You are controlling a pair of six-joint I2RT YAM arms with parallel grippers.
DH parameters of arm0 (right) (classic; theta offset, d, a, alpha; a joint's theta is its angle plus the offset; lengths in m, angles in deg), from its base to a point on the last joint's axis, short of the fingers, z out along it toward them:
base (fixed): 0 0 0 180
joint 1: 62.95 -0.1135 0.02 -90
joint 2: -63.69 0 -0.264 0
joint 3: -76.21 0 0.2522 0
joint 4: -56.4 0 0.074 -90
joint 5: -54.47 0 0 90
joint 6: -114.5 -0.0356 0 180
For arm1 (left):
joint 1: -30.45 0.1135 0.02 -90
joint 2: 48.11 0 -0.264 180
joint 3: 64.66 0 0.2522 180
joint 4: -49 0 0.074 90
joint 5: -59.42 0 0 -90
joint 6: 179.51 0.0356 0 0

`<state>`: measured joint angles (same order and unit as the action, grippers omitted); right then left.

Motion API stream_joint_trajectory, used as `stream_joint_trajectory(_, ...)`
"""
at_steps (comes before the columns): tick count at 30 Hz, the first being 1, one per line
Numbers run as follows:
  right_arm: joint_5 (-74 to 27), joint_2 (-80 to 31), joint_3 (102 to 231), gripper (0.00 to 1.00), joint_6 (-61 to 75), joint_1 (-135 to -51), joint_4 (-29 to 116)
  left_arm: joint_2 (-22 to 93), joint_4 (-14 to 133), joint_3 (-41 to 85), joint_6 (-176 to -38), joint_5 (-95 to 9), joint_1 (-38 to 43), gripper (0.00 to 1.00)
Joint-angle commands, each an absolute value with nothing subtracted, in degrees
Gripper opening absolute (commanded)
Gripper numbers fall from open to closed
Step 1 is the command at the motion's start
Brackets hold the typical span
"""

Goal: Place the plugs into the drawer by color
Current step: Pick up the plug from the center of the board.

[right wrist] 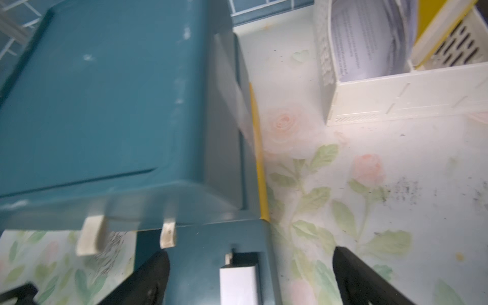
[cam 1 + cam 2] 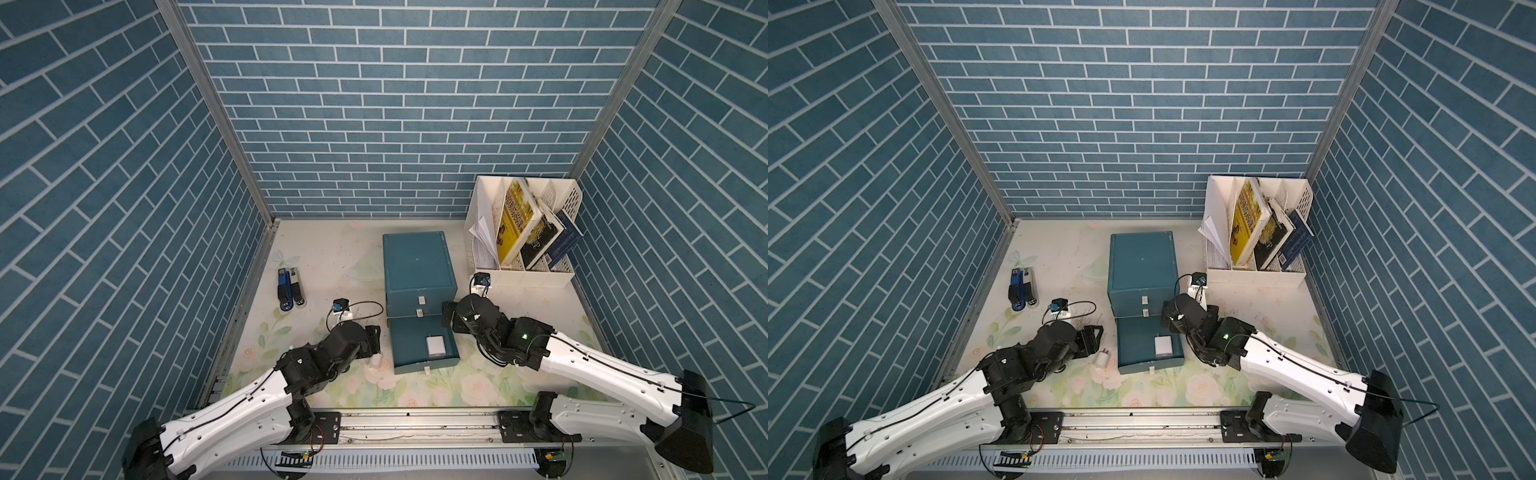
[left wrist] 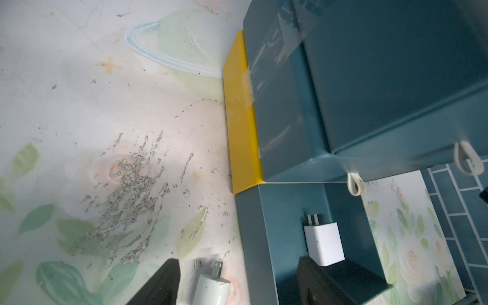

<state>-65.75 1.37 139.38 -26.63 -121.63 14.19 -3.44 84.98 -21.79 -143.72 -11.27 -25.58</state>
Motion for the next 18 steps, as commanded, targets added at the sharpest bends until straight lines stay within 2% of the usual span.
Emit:
stream_joint_trajectory(1,-67.8,2.1,141.2,1.0,-26.1,-121.2,11.5,-2.3,87.2,-22.1,-150.1,-2.6,-29.6,0.75)
stream_joint_trajectory(9,-68.5,3.0,140.4,1.0,-28.7,-121.1,11.1,-4.3,91.7,-22.5,-151.8,-1.5,-31.6,0.75)
stream_joint_trajectory(13,-68.1,5.0,139.8,1.0,-30.4,-121.0,10.7,-5.3,92.3,-21.9,-149.9,-1.8,-31.7,0.79)
stream_joint_trajectory(18,-68.9,7.6,140.0,0.99,-30.4,-121.1,7.5,0.1,90.2,-18.8,-145.1,-4.4,-31.7,0.8)
